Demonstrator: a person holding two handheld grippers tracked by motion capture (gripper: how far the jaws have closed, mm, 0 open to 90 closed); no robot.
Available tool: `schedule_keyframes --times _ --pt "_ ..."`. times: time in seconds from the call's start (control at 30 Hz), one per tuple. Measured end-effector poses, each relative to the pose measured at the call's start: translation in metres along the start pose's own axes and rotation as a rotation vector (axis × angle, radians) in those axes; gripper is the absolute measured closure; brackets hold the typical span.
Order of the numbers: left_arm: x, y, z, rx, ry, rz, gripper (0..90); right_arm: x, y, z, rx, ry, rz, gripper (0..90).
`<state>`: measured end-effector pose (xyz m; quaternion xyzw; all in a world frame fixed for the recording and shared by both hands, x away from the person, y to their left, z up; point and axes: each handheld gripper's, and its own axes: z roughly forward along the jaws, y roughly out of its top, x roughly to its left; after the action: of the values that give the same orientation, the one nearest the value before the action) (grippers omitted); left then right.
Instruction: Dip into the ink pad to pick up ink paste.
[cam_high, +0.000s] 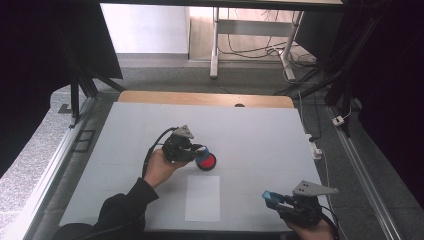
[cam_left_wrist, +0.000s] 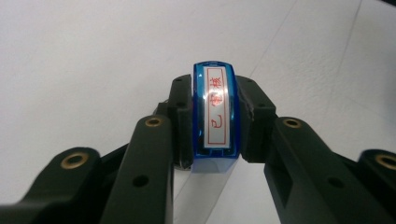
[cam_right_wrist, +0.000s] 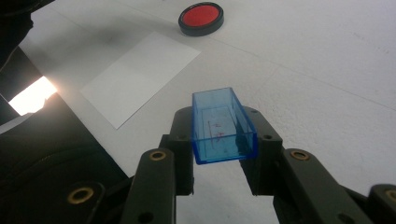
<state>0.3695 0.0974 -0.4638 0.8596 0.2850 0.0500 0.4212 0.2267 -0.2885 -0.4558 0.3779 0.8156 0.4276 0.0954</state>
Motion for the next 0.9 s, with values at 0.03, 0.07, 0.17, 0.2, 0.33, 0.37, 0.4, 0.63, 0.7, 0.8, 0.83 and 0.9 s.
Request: schedule_keyframes --times 0.03,0.07,0.17,0.2,0.33,0.37,0.4,0.63,0.7,0.8,0.83,0.9 --pt "-0.001 0.0 -0.002 -0.004 -0.003 0.001 70.0 0.0 0.0 0.0 0.0 0.0 -0.001 67.8" --pt "-0.002 0.0 -0.003 -0.007 -0.007 0.004 70.0 0.0 0.0 0.0 0.0 0.0 -0.001 67.8" --pt "-0.005 -0.001 -0.007 -0.013 -0.017 0.01 70.0 0.0 0.0 0.0 0.0 0.0 0.001 67.8" --pt "-0.006 -0.001 -0.008 -0.015 -0.022 0.011 69.9 0.0 0.0 0.0 0.0 0.001 0.002 67.8" --pt "-0.01 -0.002 -0.011 -0.018 -0.041 0.018 69.9 0.0 0.0 0.0 0.0 0.002 -0.005 67.7" --pt "-0.011 -0.003 -0.011 -0.019 -0.043 0.021 69.9 0.0 0.0 0.0 0.0 0.002 -0.005 67.7" --pt "-0.013 -0.003 -0.012 -0.021 -0.046 0.024 69.9 0.0 0.0 0.0 0.0 0.002 -0.006 67.7" --pt "-0.021 -0.003 -0.02 -0.037 -0.068 0.038 69.9 0.0 0.0 0.0 -0.004 0.002 -0.005 67.7" --pt "-0.024 -0.005 -0.021 -0.042 -0.076 0.041 69.9 0.0 0.0 -0.001 -0.003 0.0 -0.007 67.7" --pt "-0.029 -0.007 -0.023 -0.038 -0.086 0.055 69.9 0.001 0.0 -0.001 -0.003 0.0 -0.008 67.7" --pt "-0.03 -0.008 -0.024 -0.037 -0.087 0.058 69.9 0.001 0.0 -0.001 -0.003 0.001 -0.009 67.7" --pt "-0.032 -0.009 -0.025 -0.04 -0.089 0.059 69.9 0.001 0.0 -0.001 -0.003 0.001 -0.01 67.7"
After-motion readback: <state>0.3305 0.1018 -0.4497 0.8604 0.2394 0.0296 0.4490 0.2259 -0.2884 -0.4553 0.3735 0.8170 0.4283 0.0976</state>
